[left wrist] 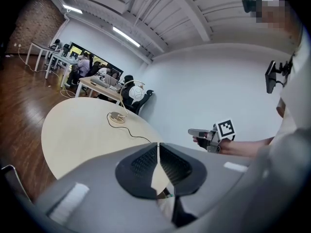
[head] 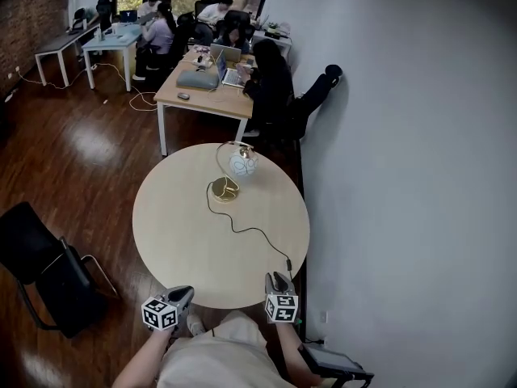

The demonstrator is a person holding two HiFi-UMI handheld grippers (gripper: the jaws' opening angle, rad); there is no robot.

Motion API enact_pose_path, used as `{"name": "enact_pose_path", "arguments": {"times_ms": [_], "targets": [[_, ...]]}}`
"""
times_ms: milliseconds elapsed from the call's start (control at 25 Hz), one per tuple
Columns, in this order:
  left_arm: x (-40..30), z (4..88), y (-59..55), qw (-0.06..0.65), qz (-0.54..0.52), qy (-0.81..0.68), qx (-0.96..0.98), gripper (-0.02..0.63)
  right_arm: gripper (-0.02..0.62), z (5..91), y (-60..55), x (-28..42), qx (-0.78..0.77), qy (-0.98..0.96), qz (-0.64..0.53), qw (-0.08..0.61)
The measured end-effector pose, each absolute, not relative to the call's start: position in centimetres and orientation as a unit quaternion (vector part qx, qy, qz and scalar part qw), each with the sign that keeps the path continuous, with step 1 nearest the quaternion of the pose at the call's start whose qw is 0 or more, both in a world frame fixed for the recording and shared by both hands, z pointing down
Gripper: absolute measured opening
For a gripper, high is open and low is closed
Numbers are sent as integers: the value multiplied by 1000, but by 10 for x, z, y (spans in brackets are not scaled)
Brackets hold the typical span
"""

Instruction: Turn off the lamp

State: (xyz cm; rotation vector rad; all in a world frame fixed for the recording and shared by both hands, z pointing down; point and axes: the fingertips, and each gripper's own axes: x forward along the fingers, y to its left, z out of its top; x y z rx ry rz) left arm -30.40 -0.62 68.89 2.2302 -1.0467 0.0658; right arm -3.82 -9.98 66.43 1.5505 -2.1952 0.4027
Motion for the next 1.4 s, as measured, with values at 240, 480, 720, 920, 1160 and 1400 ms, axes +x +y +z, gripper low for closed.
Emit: {"name": "enact_pose_path", "arguments": {"times_ms": [240, 480, 720, 920, 1160, 1400], "targets": [[-301, 676, 7, 324, 23, -418, 849, 3, 86, 656, -84, -20, 553, -797, 147, 193], [-264, 666, 33, 325, 28, -422, 846, 3, 86, 639, -63, 3, 541, -811, 134, 178], [-208, 662, 81, 322, 41, -412, 851, 3, 83, 634, -18, 37, 532, -818, 137, 170], [-188, 661, 117, 305, 25, -432, 849, 3, 80, 645, -8, 55, 517, -825, 144, 175], [-179, 666, 171, 324, 35, -443, 835, 3, 80, 640, 14, 52, 512, -823, 186, 163], [-160, 663, 213, 332, 51, -440, 833, 3, 75, 633, 47, 51, 506, -826, 199, 149]]}}
